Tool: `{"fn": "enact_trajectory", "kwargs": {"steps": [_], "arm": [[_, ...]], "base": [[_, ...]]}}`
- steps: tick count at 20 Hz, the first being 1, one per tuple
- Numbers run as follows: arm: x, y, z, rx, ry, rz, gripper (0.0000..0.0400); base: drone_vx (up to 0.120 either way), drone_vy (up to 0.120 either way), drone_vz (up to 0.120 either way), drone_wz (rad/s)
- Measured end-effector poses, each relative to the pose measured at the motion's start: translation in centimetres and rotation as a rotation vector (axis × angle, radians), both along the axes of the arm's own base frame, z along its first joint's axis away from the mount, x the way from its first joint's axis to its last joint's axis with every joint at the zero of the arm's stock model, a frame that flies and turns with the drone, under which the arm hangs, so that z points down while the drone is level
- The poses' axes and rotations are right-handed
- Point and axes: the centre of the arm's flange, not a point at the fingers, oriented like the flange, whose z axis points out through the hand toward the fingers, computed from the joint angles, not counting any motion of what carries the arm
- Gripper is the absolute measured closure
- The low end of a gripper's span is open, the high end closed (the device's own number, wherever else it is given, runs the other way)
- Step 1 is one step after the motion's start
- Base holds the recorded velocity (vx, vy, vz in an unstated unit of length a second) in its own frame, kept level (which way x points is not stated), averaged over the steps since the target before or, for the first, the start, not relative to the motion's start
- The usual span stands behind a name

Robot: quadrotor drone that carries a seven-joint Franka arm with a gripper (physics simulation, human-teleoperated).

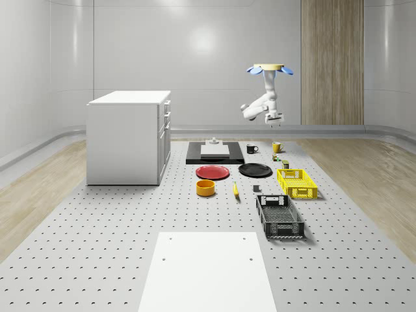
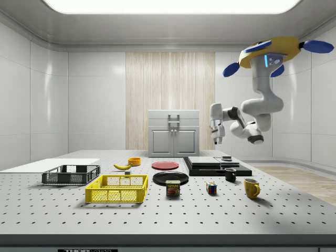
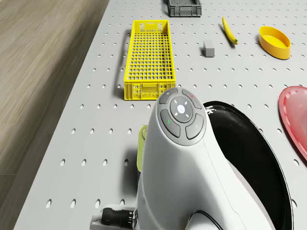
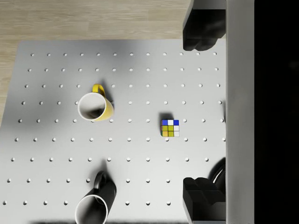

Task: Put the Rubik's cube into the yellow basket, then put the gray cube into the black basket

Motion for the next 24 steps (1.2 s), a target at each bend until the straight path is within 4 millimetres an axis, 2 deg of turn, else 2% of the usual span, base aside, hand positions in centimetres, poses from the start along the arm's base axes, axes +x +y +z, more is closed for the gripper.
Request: {"fn": "enact_trajectory", "kwargs": {"steps": [4,24], "arm": [[0.0,-0.57,-0.07,-0.058,0.002,-0.001,0.0],[-0.01,-1.1,-0.11,-0.112,0.004,-0.002,0.0]], "base": [[0.08,-0.1,-0.12,0.0],[0.0,0.0,-0.12,0.0]]}}
